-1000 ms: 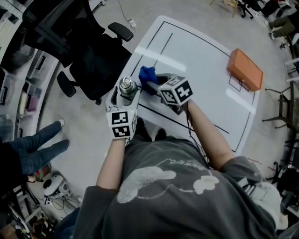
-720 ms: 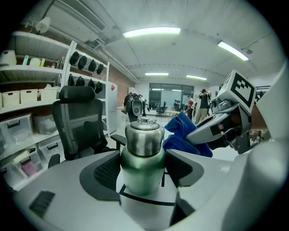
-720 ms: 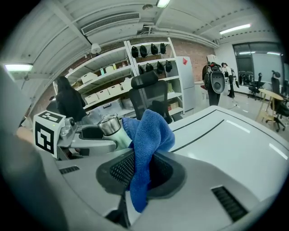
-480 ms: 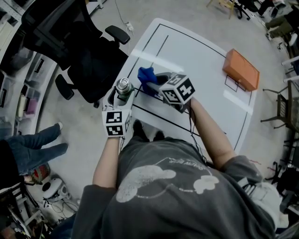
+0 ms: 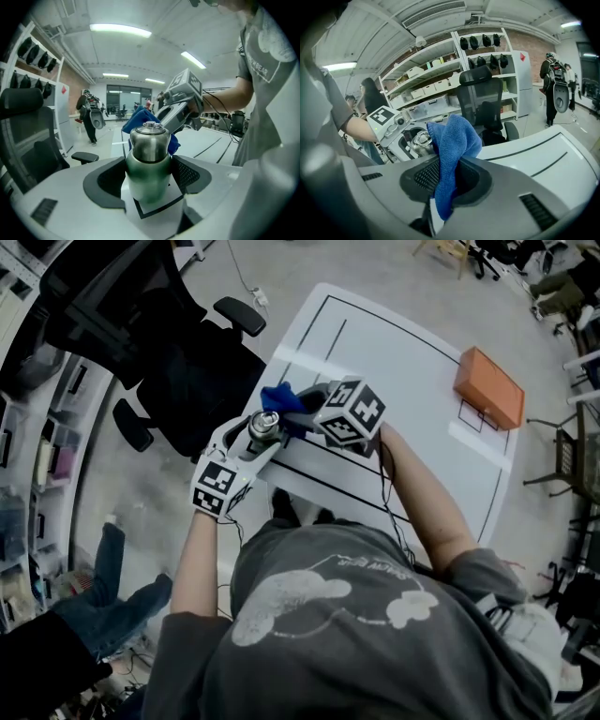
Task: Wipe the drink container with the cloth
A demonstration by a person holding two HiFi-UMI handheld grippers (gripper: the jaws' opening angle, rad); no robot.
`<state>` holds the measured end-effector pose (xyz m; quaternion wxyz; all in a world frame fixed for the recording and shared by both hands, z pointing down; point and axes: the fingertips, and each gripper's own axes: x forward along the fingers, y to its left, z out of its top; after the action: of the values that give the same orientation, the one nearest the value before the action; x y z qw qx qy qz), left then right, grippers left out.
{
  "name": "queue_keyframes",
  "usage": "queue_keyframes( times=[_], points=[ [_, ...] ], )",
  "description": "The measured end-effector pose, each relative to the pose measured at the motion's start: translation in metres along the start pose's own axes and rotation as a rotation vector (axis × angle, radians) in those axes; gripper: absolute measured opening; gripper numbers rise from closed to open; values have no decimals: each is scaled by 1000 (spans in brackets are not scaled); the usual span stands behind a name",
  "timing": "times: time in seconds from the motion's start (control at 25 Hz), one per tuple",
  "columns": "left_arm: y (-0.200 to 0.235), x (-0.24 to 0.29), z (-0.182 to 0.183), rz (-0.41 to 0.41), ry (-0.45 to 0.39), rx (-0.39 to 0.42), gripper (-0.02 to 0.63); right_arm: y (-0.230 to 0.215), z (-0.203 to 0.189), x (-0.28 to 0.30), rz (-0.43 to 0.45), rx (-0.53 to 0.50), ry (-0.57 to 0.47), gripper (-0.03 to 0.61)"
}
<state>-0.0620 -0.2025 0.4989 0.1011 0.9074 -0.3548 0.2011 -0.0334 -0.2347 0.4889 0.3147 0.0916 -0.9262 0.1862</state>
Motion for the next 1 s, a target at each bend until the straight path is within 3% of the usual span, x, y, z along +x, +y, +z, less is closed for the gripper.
queue_keyframes(
  times=[0.24,0.48,0.64,0.8,1.0],
  points=[
    [4,1,-1,-198,22,106,308,-3,1,18,56,-33,71,58],
    [4,0,0,-317,8,154,308,-16,-9,31,70,-9,140,55],
    [4,0,0,-361,5,169,308,-26,-21,43,71,31,170,54],
    [4,1,0,-376,5,172,308,-33,-36,55,45,-7,251,53],
    [5,0,0,-366,1,170,308,-35,-40,60,39,29,248,54]
  ],
)
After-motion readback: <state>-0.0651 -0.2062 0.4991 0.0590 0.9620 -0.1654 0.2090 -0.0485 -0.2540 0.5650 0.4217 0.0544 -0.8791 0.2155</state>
